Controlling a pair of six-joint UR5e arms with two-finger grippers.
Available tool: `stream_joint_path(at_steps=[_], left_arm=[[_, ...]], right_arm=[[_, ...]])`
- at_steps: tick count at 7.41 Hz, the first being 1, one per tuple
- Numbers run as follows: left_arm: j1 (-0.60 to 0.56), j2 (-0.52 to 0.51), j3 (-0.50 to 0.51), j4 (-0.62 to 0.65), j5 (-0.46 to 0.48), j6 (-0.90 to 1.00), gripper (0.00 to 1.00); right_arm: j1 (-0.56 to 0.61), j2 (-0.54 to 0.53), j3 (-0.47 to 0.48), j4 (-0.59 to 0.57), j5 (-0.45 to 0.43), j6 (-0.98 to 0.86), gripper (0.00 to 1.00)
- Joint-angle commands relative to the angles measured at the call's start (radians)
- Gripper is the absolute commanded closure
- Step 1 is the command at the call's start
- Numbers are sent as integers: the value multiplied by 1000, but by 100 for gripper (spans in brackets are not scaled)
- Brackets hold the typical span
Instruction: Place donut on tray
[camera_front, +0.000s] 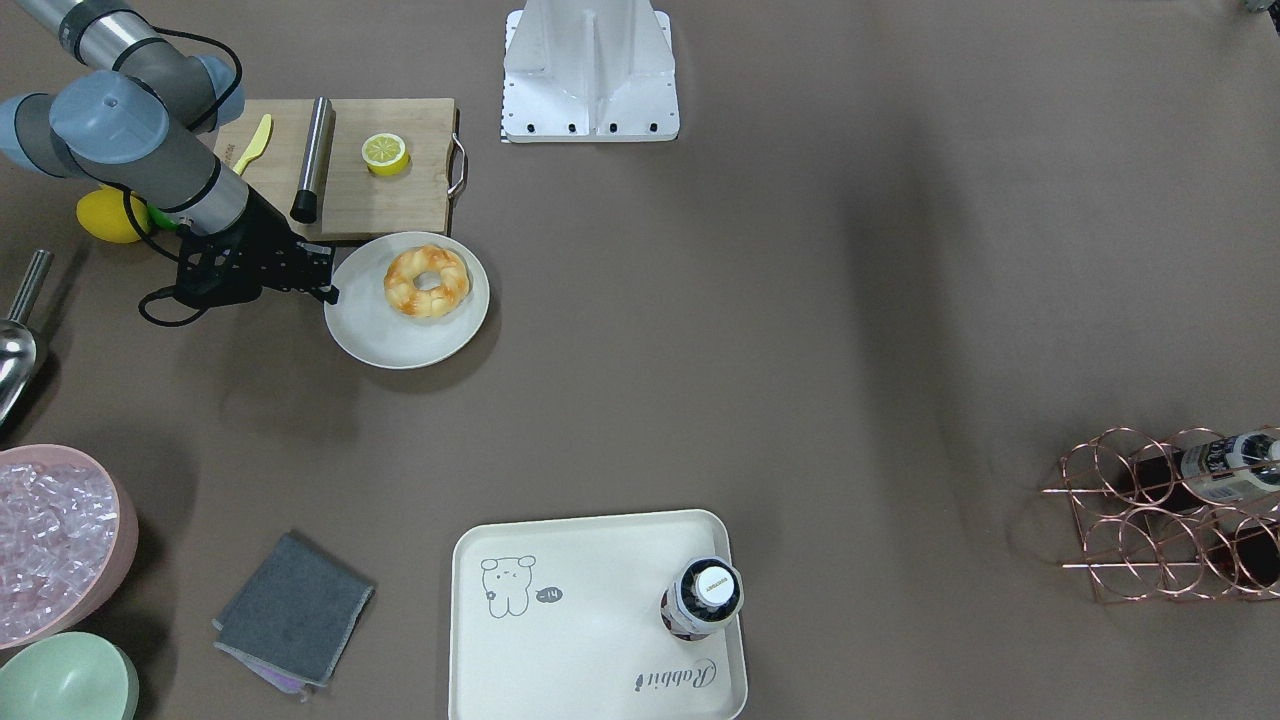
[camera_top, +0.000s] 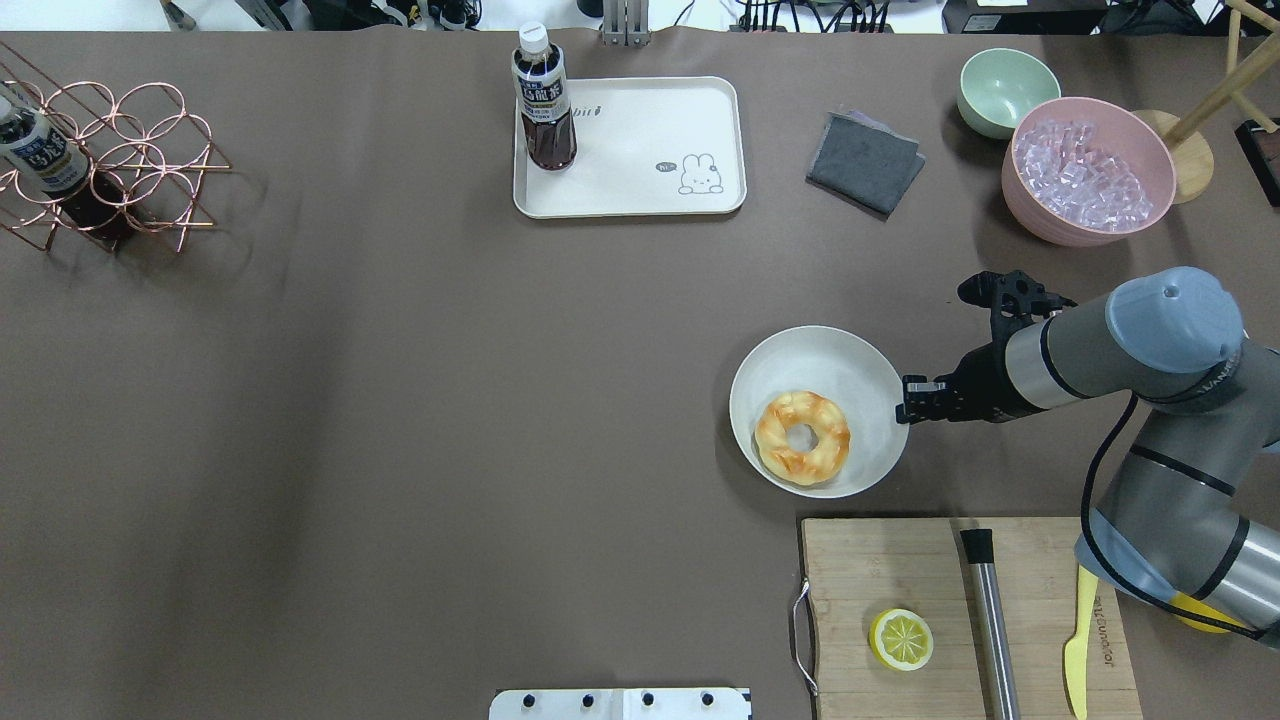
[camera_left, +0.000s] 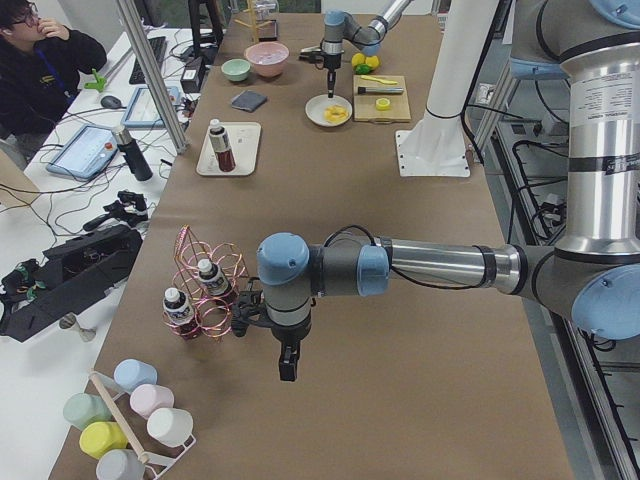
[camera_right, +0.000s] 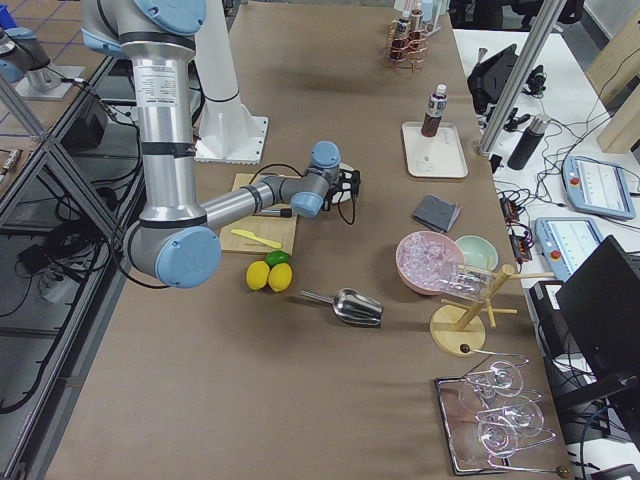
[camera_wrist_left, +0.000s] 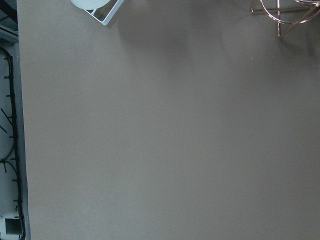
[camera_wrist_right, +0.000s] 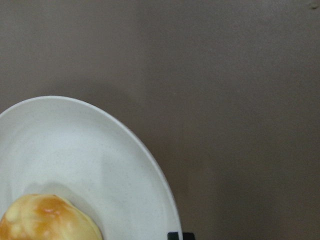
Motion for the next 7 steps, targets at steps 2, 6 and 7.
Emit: stream_joint_path(at_steps=[2,6,7], left_arm=[[2,-7,6,2,25,0,2],[2,-10,3,3,14,-2,2],[0,-7,1,3,14,1,2]], right_arm=[[64,77,-19,-4,10,27,100],[183,341,-293,-10,107,29,100],[191,372,-338,-10,111,30,100]])
